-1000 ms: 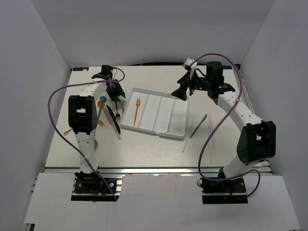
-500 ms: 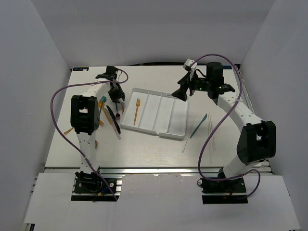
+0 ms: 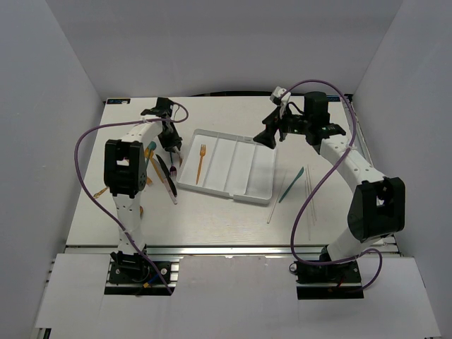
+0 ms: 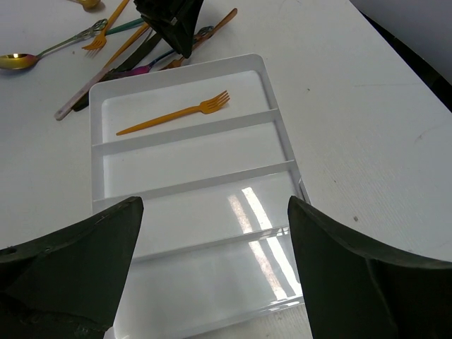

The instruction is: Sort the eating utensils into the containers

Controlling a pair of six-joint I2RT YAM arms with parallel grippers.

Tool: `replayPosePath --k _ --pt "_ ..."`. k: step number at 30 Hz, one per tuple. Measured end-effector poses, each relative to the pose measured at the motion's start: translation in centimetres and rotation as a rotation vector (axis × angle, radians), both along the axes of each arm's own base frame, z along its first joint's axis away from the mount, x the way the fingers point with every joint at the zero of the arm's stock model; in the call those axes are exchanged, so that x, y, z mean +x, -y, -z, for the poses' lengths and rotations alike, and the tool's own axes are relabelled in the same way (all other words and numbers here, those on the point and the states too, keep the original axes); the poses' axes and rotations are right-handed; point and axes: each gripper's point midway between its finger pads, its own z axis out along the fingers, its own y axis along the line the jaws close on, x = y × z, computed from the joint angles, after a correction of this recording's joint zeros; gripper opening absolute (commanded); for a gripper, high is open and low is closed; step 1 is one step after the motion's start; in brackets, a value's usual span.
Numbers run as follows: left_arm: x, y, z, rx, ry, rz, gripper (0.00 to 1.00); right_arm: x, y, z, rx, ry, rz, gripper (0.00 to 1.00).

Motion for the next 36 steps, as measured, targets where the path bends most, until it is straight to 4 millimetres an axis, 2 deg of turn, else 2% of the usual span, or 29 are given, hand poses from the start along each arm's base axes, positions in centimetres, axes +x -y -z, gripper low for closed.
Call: replayPosePath --k 8,11,13,14,18,20,23,27,29,33,36 --pt "-0.4 0.4 1.7 0.000 -0.038 0.014 0.33 0.1 0.3 0.0 -0.001 -0.003 0.006 0.89" --pt "-0.3 0.5 1.7 -0.006 -0.037 0.019 0.33 0.0 0.3 -0.1 0.000 -0.001 0.006 0.89" --pt "-0.4 0.6 1.7 -0.009 -0.038 0.021 0.26 -0.1 0.3 -0.2 0.000 -0.001 0.006 0.89" --pt "-0.4 0.6 1.7 -0.009 -0.038 0.021 0.18 -0.1 0.3 -0.2 0.000 -0.002 0.007 0.89" --pt "-0.3 0.7 1.7 -0.014 -0.037 0.021 0.05 -0.3 0.4 -0.4 -0.001 -0.001 0.008 0.89" --pt "-0.3 0.7 1.5 -0.012 -0.034 0.026 0.00 -0.3 0.4 -0.5 0.000 0.000 0.008 0.89" --pt "-0.1 0.6 1.2 -0.007 -0.029 0.035 0.00 -0.3 0.6 -0.5 0.000 0.000 0.012 0.89" --pt "0.7 0.5 -0.2 0.003 0.009 0.058 0.00 -0.2 0.7 -0.6 -0.002 0.000 0.018 0.89" --pt "0.8 0.6 -1.5 0.006 0.037 0.075 0.00 -0.2 0.8 -0.7 -0.003 0.002 0.021 0.89" --pt "1.2 1.7 -5.1 -0.027 0.132 0.128 0.00 -0.3 0.9 -1.0 -0.003 0.012 0.024 0.89" --pt "0.5 3.3 -8.1 -0.062 0.207 0.190 0.00 -0.3 0.9 -1.0 -0.006 0.013 0.024 0.89"
